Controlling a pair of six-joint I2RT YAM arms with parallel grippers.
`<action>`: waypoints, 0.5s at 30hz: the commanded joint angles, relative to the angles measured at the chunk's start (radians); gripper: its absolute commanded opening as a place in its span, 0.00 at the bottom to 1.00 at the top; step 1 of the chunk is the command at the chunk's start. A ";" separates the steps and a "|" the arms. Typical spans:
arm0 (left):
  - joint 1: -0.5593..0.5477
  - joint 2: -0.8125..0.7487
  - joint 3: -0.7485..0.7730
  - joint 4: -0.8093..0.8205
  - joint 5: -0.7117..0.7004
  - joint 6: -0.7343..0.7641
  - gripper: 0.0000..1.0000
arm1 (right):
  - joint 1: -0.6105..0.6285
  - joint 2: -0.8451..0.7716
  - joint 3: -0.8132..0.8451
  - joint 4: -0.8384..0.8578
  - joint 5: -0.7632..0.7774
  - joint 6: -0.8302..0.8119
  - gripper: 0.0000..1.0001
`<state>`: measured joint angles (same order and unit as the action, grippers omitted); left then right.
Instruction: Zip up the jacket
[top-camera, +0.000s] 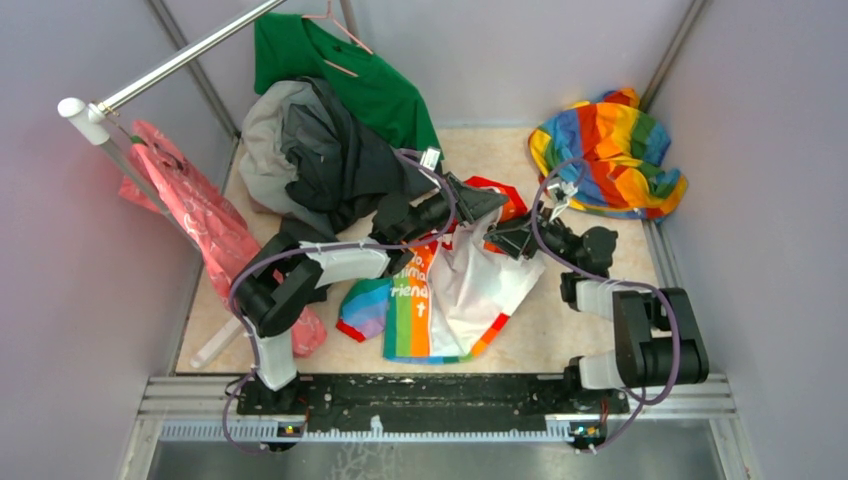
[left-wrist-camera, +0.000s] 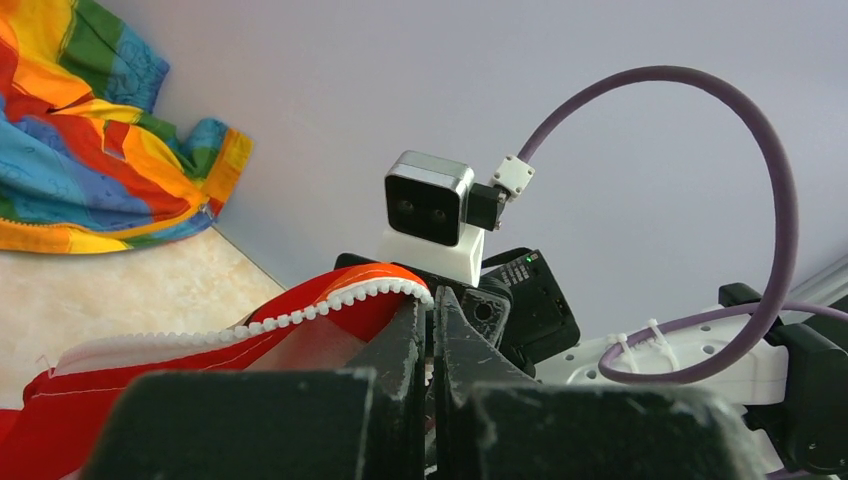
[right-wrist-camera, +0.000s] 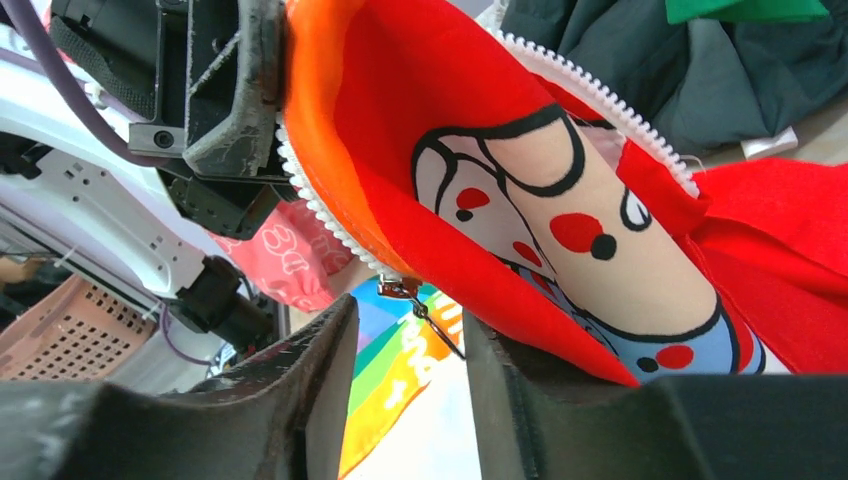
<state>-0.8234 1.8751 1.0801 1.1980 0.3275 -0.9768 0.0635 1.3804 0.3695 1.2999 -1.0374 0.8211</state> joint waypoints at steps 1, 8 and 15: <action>-0.009 -0.053 -0.010 0.068 0.001 -0.012 0.00 | 0.002 -0.047 0.015 0.108 -0.021 0.024 0.39; -0.010 -0.046 -0.012 0.078 -0.011 0.000 0.00 | 0.002 -0.061 0.015 0.093 -0.034 0.009 0.19; 0.004 -0.014 -0.031 0.154 -0.051 0.028 0.00 | 0.004 -0.070 0.030 0.058 -0.057 0.003 0.00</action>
<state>-0.8288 1.8626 1.0653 1.2259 0.3099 -0.9680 0.0635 1.3468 0.3695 1.3220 -1.0725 0.8337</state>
